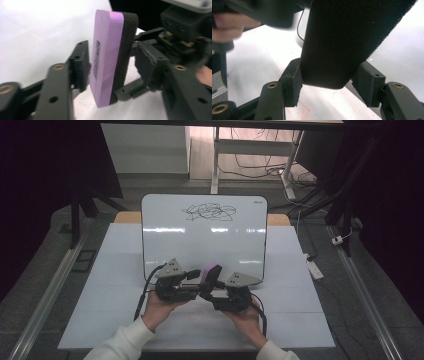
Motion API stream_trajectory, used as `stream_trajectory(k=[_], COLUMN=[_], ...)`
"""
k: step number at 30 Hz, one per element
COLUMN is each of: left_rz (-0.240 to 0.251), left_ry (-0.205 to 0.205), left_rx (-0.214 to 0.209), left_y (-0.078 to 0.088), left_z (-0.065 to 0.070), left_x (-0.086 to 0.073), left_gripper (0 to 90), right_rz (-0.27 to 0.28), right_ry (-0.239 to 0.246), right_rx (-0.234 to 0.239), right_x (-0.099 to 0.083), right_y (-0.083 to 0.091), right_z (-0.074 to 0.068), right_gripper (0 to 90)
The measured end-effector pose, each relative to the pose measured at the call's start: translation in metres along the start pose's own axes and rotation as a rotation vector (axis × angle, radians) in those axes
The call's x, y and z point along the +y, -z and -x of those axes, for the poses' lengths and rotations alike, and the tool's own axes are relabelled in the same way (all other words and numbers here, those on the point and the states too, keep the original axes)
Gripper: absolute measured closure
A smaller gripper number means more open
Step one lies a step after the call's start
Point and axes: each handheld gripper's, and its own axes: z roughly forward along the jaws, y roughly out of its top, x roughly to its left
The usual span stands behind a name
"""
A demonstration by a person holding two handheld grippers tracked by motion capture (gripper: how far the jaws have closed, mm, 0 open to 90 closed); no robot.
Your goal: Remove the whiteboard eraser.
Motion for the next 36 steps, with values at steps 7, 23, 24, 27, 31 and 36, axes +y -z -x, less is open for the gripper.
stream_trajectory(k=[7,23,24,27,31,36], left_rz=[-0.019,-0.069,-0.075,-0.084,-0.086,-0.092], left_ry=[-0.026,-0.076,-0.078,-0.076,-0.074,-0.085], left_rx=[-0.034,-0.275,-0.288,-0.316,-0.368,-0.416], left_y=[0.007,-0.001,-0.001,-0.003,-0.005,-0.006], left_z=[-0.011,-0.016,-0.017,-0.017,-0.018,-0.017], left_x=[0.002,0.000,0.000,-0.001,-0.001,-0.002], left_gripper=[29.1,24.9,24.9,25.4,27.7,35.3], right_rz=[-0.012,-0.018,-0.018,-0.017,-0.025,-0.028], right_ry=[0.054,0.175,0.175,0.187,0.208,0.220], right_rx=[0.037,0.287,0.287,0.326,0.376,0.425], right_x=[-0.003,-0.006,-0.006,-0.006,-0.006,-0.006], right_y=[0.006,0.011,0.011,0.011,0.010,0.009], right_z=[0.007,0.009,0.009,0.007,0.005,0.003], right_gripper=[42.7,42.9,42.9,42.9,43.1,43.2])
